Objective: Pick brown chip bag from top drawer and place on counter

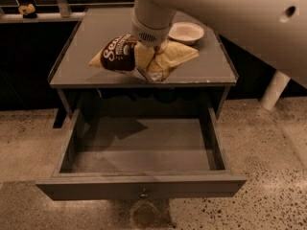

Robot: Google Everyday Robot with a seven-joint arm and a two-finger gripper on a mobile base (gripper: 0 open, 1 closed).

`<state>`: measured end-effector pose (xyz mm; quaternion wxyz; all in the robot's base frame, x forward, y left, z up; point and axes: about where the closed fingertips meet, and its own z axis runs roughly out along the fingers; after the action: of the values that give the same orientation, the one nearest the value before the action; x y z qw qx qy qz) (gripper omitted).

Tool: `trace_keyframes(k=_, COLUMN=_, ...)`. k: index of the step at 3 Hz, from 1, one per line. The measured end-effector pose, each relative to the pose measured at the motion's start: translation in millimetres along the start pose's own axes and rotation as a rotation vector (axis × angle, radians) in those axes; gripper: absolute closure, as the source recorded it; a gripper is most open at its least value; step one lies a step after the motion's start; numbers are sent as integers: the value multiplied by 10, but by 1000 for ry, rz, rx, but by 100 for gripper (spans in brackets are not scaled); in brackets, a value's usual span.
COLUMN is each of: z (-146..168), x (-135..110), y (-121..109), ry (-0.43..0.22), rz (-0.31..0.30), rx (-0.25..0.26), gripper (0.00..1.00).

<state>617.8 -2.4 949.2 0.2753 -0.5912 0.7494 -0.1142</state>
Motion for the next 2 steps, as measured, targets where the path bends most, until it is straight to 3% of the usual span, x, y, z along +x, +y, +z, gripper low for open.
trace_keyframes(k=1, z=135, x=-70, y=-131, ry=-9, rz=4, rx=-8, gripper=100)
trace_keyframes(k=2, z=392, x=131, y=-228, ry=-30, rz=42, rx=-17, gripper=100)
